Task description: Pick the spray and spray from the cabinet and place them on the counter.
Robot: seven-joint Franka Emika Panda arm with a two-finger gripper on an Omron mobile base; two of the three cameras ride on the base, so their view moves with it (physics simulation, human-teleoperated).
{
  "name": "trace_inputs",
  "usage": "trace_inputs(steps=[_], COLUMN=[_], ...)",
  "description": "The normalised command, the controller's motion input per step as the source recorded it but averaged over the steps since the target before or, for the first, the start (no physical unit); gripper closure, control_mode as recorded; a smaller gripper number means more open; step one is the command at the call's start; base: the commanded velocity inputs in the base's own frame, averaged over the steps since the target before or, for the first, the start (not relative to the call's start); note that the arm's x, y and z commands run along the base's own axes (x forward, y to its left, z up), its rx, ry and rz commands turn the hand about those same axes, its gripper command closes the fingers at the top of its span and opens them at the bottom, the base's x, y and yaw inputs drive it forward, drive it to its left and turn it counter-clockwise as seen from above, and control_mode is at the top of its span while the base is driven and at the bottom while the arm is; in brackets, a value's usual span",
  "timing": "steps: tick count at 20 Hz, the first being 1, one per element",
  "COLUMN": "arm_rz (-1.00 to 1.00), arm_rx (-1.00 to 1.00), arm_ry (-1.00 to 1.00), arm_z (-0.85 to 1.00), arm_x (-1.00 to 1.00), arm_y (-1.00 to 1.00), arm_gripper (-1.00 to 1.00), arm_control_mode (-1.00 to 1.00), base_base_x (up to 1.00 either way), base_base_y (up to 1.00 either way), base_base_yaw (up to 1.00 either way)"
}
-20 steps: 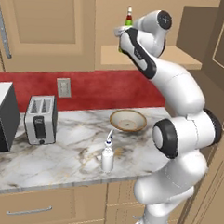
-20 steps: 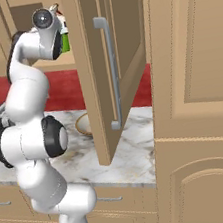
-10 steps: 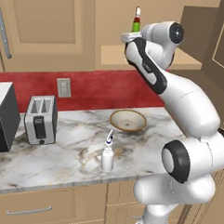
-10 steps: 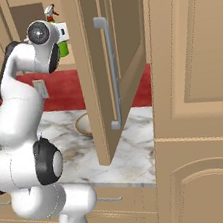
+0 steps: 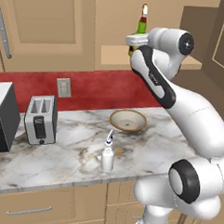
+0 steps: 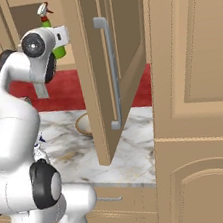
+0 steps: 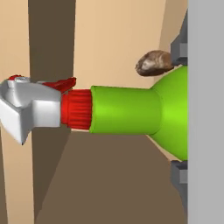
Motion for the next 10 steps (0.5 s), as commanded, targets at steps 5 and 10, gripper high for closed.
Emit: trace_inputs(steps=[5, 10], arm_rz=[0.00, 0.00], arm_rx=[0.01, 0.04], arm_ry=[-0.03, 0.03], arm_z=[0.19, 0.15], arm_x=[-0.59, -0.61], arm_y=[-0.01, -0.07], arm_gripper=[1.00, 1.00], arm_control_mode=[-1.00, -1.00], base_base_x=[0.00, 0.00], base_base_y=[0.00, 0.00], base_base_yaw=[0.00, 0.00])
